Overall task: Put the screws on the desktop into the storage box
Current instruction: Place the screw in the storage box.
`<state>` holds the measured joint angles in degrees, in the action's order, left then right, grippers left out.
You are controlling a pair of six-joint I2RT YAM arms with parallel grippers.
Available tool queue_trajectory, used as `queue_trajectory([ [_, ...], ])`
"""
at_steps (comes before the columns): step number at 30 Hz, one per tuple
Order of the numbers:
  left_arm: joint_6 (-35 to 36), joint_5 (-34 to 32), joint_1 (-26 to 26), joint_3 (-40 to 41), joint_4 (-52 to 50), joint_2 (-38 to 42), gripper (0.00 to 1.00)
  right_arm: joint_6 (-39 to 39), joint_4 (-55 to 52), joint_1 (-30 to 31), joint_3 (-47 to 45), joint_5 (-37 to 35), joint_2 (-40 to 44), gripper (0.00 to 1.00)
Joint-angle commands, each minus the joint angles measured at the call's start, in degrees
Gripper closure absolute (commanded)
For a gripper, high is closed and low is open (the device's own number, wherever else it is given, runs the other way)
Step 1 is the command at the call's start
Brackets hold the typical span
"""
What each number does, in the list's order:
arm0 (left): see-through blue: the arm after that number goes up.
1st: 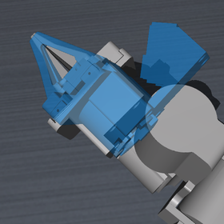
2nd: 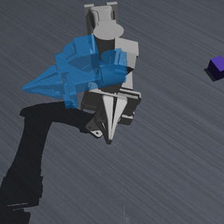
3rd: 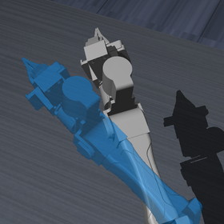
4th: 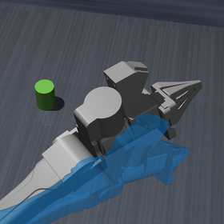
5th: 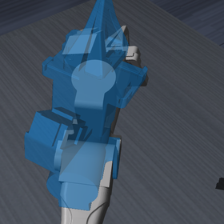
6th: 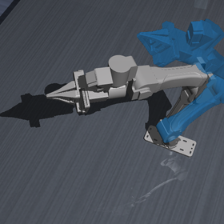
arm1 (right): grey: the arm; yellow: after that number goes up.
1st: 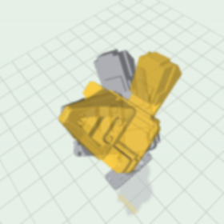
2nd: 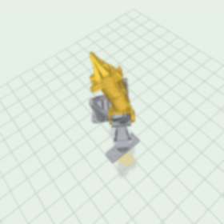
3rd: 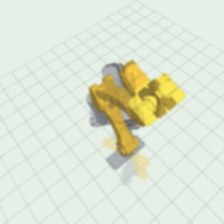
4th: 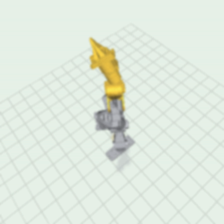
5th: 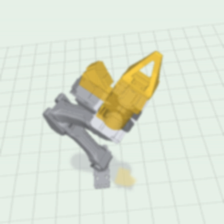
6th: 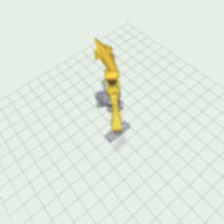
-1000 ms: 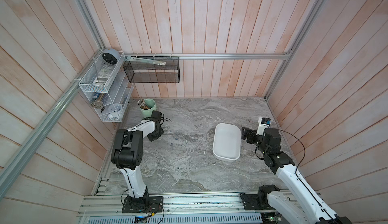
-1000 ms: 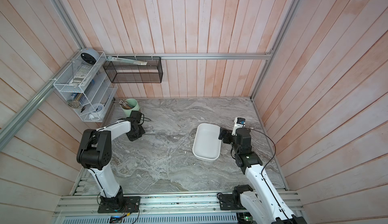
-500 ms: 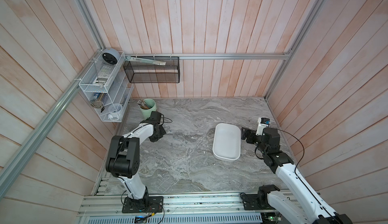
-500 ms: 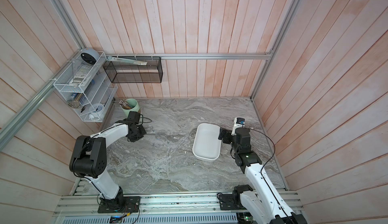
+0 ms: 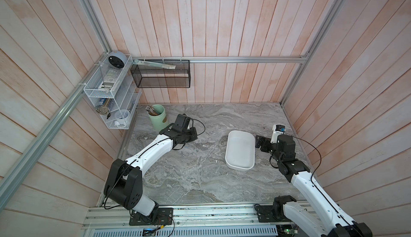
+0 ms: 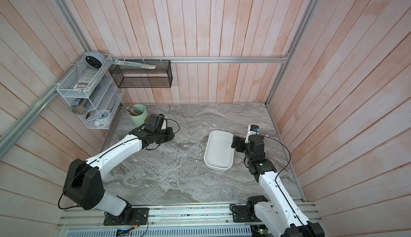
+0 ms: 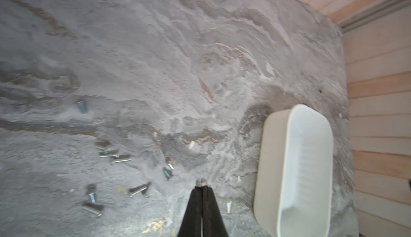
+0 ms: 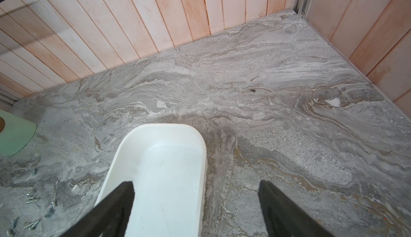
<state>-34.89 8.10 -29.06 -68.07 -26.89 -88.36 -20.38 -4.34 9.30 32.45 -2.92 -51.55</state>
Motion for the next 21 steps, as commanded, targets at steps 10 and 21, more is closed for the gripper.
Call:
queue_trajectory([
  [10, -0.73, 2.36, -20.51, -17.5, 4.62, -18.04, 1.0, -5.01, 1.0, -6.23, -0.89, 2.92, -1.98, 0.06],
  [21, 2.01, -3.32, -25.14, -33.56, -8.64, -34.86, 1.0, -5.28, 1.35, -6.84, -1.33, 3.98, -2.33, 0.06],
])
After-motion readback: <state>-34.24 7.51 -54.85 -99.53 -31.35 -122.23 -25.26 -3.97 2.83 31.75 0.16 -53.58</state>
